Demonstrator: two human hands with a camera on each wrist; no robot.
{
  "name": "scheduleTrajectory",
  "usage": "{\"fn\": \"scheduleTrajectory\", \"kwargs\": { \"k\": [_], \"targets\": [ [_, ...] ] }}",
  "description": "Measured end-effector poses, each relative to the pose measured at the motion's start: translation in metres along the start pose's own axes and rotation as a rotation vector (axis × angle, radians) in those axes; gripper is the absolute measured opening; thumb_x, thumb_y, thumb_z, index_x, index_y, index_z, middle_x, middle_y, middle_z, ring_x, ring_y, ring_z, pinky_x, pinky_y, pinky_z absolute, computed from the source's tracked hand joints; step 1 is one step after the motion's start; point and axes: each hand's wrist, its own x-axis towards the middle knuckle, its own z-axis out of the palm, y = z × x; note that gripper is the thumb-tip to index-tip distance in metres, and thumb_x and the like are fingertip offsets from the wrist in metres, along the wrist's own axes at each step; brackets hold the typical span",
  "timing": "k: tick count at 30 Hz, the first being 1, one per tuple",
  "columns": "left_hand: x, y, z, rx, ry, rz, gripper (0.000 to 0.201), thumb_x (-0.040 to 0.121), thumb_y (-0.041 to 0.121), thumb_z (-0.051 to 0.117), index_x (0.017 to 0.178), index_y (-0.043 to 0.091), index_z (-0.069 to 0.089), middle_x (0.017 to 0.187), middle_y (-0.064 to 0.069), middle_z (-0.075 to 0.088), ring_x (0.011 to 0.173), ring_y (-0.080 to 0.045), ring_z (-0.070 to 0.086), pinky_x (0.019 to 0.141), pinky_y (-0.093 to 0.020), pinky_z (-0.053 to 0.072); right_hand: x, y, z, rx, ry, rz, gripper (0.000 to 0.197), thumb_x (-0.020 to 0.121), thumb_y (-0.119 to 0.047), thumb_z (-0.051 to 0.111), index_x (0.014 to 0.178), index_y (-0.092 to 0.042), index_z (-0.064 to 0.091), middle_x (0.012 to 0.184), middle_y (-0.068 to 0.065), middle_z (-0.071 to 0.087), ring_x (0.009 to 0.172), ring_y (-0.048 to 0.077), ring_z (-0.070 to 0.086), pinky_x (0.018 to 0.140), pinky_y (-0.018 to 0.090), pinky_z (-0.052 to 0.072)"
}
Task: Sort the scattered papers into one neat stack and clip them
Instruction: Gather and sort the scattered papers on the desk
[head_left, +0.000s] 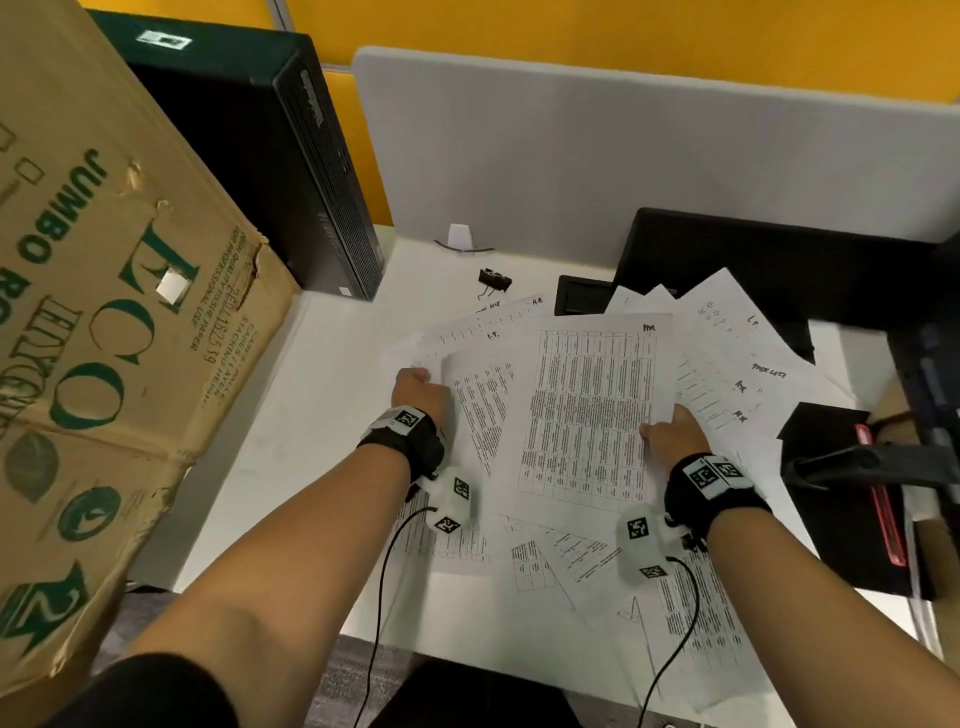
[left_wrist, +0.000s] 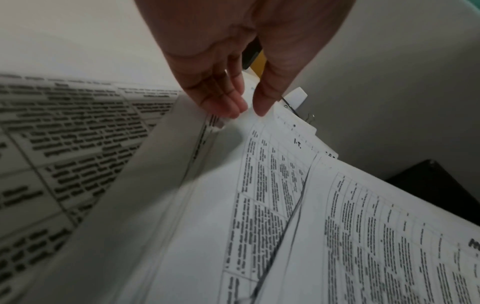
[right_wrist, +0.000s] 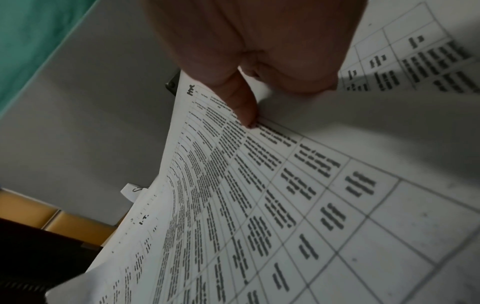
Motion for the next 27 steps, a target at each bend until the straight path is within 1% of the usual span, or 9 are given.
{"fn": "scheduleTrajectory", "kwargs": {
  "k": [4, 7, 10, 14, 17, 19, 21, 24, 27],
  "targets": [
    [-0.004, 0.000, 0.010, 0.021, 0.010, 0.093, 0.007, 0.085, 0.013, 0.059, 0.090, 0.017, 0.061, 0.079, 0.006, 0.057, 0.079, -0.020, 0.055, 0.057, -0.019, 0.039, 0.006, 0.006, 0.003, -0.013, -0.003, 0.028, 0.044, 0.091, -0.005, 0.055, 0.135, -0.006, 0.047, 0.133, 0.015, 0.056, 0.113, 0.031, 0.057, 0.093, 0.032, 0.047],
    [-0.001, -0.001, 0.012, 0.050, 0.012, 0.157, 0.021, 0.079, 0.025, 0.074, 0.091, 0.018, 0.059, 0.102, -0.003, 0.057, 0.086, -0.019, 0.055, 0.073, -0.023, 0.042, 0.009, 0.008, 0.003, -0.049, -0.017, 0.045, 0.045, 0.093, -0.007, 0.054, 0.136, -0.006, 0.045, 0.134, 0.012, 0.054, 0.114, 0.030, 0.056, 0.093, 0.031, 0.045],
    [-0.001, 0.003, 0.011, 0.027, -0.013, 0.141, 0.032, 0.078, 0.021, 0.075, 0.095, 0.016, 0.049, 0.094, 0.000, 0.052, 0.085, -0.019, 0.051, 0.070, -0.025, 0.039, 0.008, 0.009, 0.001, -0.041, -0.017, 0.058, 0.039, 0.093, -0.003, 0.053, 0.131, -0.005, 0.048, 0.125, 0.013, 0.057, 0.102, 0.027, 0.056, 0.086, 0.029, 0.043],
    [0.003, 0.009, 0.009, 0.142, -0.042, 0.193, 0.029, 0.084, 0.027, 0.069, 0.105, 0.011, 0.055, 0.099, -0.002, 0.058, 0.089, -0.021, 0.056, 0.073, -0.028, 0.043, 0.007, 0.010, 0.002, -0.121, -0.012, 0.032, 0.056, 0.091, -0.014, 0.059, 0.142, -0.006, 0.039, 0.137, 0.018, 0.052, 0.122, 0.035, 0.053, 0.102, 0.040, 0.044],
    [0.013, 0.013, 0.003, 0.439, -0.049, 0.302, 0.043, 0.086, 0.035, 0.064, 0.122, 0.012, 0.061, 0.131, -0.008, 0.053, 0.122, -0.028, 0.048, 0.094, -0.034, 0.043, 0.008, 0.011, 0.003, -0.143, -0.018, 0.023, 0.052, 0.092, -0.012, 0.058, 0.140, -0.004, 0.041, 0.130, 0.014, 0.054, 0.114, 0.030, 0.055, 0.098, 0.035, 0.045],
    [0.018, 0.016, -0.002, 0.582, -0.088, 0.264, 0.070, 0.079, 0.046, 0.066, 0.140, 0.019, 0.045, 0.149, -0.002, 0.036, 0.138, -0.027, 0.029, 0.108, -0.038, 0.032, 0.010, 0.012, 0.004, -0.104, -0.015, 0.032, 0.038, 0.093, -0.007, 0.057, 0.130, -0.004, 0.050, 0.123, 0.012, 0.058, 0.100, 0.025, 0.055, 0.087, 0.028, 0.045],
    [0.022, 0.020, -0.008, 0.682, -0.138, 0.232, 0.084, 0.072, 0.055, 0.068, 0.144, 0.021, 0.038, 0.149, -0.001, 0.035, 0.138, -0.027, 0.028, 0.110, -0.039, 0.029, 0.010, 0.012, 0.005, -0.068, -0.012, 0.040, 0.034, 0.093, -0.005, 0.056, 0.127, -0.006, 0.052, 0.124, 0.013, 0.060, 0.099, 0.027, 0.057, 0.086, 0.030, 0.046],
    [0.022, 0.029, -0.014, 0.743, -0.111, 0.243, 0.068, 0.077, 0.054, 0.067, 0.136, 0.025, 0.050, 0.136, -0.006, 0.044, 0.130, -0.029, 0.034, 0.107, -0.037, 0.031, 0.009, 0.012, 0.005, -0.032, -0.017, 0.043, 0.035, 0.092, -0.006, 0.055, 0.127, -0.007, 0.052, 0.123, 0.013, 0.061, 0.106, 0.031, 0.059, 0.093, 0.037, 0.049],
    [0.019, 0.031, -0.016, 0.451, -0.155, 0.201, 0.056, 0.074, 0.045, 0.074, 0.124, 0.023, 0.062, 0.124, -0.006, 0.059, 0.121, -0.028, 0.050, 0.101, -0.034, 0.041, 0.009, 0.012, 0.005, -0.022, -0.018, 0.054, 0.036, 0.091, -0.006, 0.056, 0.127, -0.008, 0.053, 0.124, 0.013, 0.061, 0.109, 0.033, 0.059, 0.095, 0.038, 0.049]
  ]
}}
